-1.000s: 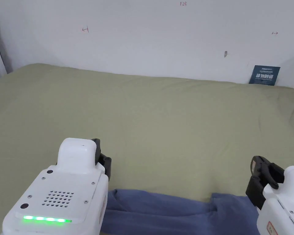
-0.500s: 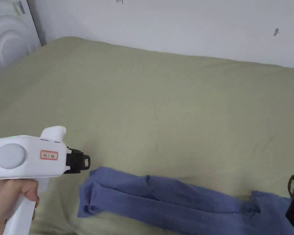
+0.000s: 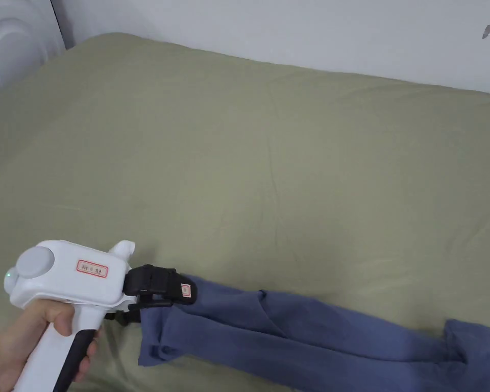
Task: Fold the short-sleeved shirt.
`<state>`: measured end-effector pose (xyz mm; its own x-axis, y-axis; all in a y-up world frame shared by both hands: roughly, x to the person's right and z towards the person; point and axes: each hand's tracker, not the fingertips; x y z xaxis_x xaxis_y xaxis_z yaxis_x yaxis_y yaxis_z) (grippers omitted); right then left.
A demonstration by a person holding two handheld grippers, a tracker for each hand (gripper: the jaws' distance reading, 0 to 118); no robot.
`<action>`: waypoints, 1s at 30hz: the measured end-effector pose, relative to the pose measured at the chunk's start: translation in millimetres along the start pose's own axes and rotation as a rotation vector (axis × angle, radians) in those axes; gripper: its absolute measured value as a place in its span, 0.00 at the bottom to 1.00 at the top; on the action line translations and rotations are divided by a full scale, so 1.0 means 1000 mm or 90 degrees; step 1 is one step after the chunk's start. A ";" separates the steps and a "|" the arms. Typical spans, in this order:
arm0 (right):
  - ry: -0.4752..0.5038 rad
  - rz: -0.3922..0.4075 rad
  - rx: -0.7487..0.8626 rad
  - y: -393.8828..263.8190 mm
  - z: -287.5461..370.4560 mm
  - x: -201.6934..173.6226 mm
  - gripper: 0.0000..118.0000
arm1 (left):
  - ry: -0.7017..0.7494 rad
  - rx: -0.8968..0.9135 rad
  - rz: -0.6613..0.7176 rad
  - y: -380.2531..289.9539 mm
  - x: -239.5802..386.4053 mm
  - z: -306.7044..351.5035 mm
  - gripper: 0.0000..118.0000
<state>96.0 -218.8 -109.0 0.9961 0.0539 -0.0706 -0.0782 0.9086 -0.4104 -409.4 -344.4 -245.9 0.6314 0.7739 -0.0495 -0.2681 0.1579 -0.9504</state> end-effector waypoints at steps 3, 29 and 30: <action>0.002 -0.010 -0.009 -0.002 0.000 0.001 0.05 | -0.038 0.015 0.013 0.000 0.001 -0.001 0.99; 0.047 -0.039 0.025 0.006 0.011 0.009 0.05 | 0.178 0.140 -0.019 -0.002 0.041 0.123 0.06; 0.048 -0.041 0.025 0.005 0.011 0.011 0.05 | 0.193 0.131 -0.034 -0.003 0.051 0.122 0.06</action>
<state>106.6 -209.3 -101.3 0.9929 -0.0349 -0.1136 -0.0111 0.9245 -0.3810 -465.2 -230.1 -208.5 0.8275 0.5486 -0.1198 -0.3498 0.3367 -0.8742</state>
